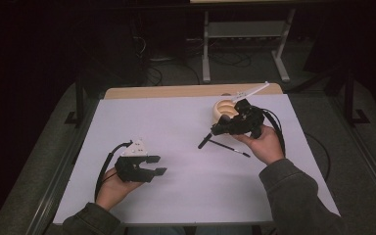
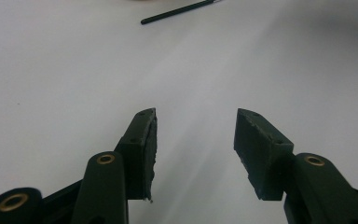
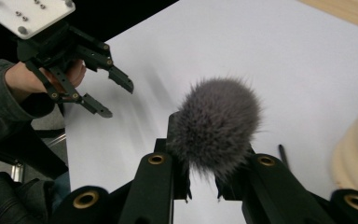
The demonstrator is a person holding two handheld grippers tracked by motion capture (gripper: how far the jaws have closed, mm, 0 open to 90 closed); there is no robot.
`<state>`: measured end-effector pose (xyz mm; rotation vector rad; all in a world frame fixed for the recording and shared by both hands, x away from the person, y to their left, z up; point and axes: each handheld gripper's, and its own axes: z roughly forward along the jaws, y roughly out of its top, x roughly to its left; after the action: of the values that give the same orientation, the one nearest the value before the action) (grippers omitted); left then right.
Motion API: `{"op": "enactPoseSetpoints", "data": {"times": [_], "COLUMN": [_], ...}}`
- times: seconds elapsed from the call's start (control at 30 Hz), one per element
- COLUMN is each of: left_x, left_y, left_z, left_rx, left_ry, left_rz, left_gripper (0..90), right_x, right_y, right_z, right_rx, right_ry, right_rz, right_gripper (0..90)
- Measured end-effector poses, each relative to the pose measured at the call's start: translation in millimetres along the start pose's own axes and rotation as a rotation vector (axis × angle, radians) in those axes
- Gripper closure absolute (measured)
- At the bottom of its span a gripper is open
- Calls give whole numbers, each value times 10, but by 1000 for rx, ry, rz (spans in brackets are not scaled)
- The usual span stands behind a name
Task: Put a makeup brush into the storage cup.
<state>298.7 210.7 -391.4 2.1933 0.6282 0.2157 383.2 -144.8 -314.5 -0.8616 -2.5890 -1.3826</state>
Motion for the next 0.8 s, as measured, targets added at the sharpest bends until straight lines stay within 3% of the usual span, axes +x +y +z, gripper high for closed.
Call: {"op": "enactPoseSetpoints", "data": {"times": [0.23, 0.3, 0.73, 0.8], "left_x": [2, -5, 24, 32], "left_y": [17, 14, 2, -1], "left_z": [-48, -50, -60, -62], "left_rx": [-17, -24, -17, -16], "left_ry": [2, 3, 7, 7], "left_rz": [3, -13, -15, -17], "left_gripper": [479, 475, 455, 453], "right_x": [-60, -80, -209, -250], "right_y": [99, 135, 360, 460], "right_z": [-100, -129, -267, -317], "right_rx": [-9, -12, -20, -22], "right_ry": [-31, -40, -84, -108], "right_rz": [6, 7, 20, 15], "right_gripper": [769, 769, 769, 769]}}
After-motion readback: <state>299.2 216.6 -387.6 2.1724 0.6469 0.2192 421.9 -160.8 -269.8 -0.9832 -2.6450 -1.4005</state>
